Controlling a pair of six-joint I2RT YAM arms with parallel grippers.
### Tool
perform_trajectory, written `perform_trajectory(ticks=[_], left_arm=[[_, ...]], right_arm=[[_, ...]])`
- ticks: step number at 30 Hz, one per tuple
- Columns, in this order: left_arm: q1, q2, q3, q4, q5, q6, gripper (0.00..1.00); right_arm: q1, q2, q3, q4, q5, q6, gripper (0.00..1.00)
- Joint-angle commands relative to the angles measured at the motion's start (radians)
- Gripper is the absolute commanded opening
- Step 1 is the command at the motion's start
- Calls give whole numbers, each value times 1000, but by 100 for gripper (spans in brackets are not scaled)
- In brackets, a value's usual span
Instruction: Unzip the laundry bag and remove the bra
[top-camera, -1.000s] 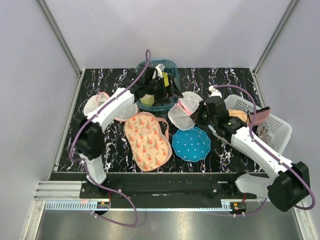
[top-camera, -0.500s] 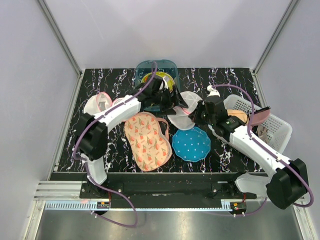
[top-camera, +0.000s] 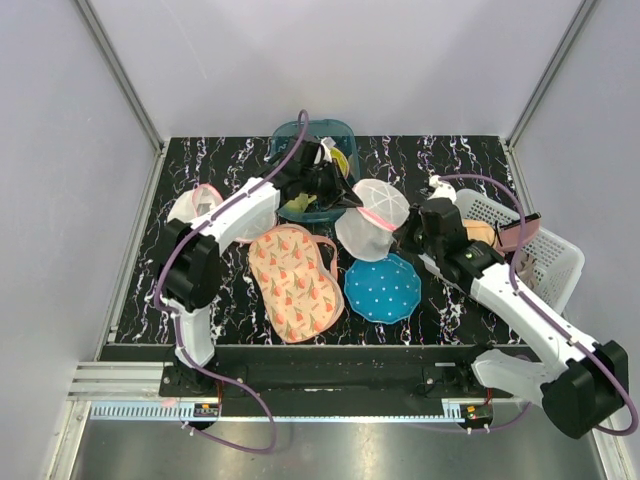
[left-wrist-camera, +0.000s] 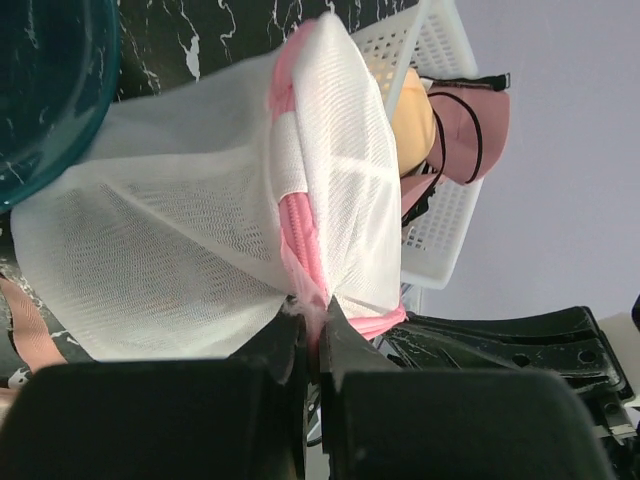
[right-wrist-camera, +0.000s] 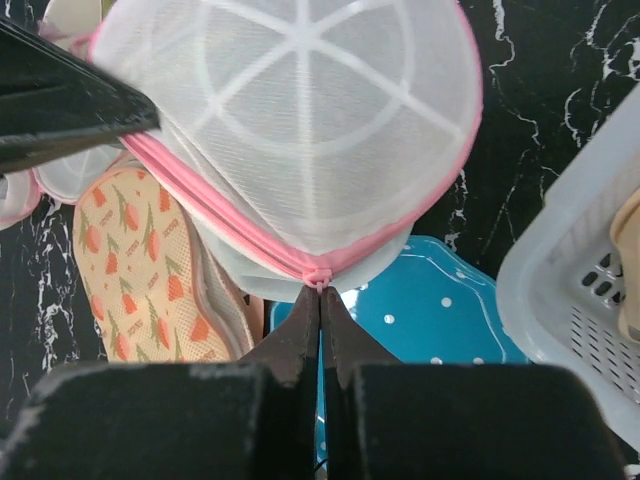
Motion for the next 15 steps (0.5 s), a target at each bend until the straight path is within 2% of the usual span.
perform_trajectory(ticks=[1,7,8,9,10,11,12,14,15], left_arm=[[37,9,110,29,-1,31,0],[36,190,351,-52,21,56,0],[37,207,386,-93,31,59,5],[37,223,434,-115,36,63,17],[37,220,445,-133,39,78,35],[37,205,440,-158,28,89,61],[40,185,433,-165,19,100,72],[46,97,364,-167,-19,128,87],[51,67,336,-170,-39,137,92]], right_arm=[[-11,-51,-11,-78,83,-46,0],[-11,-45,32,-31,-26,-7,0],[-11,-36,35,-22,-37,-3,0],[-11,-27,39,-17,-40,-1,0],[-12,-22,44,-11,-35,-3,0],[-12,-12,45,-3,-31,-4,0],[-11,-9,45,1,-20,-6,0],[-11,4,47,11,-14,-13,0],[-11,7,50,12,-14,-16,0]])
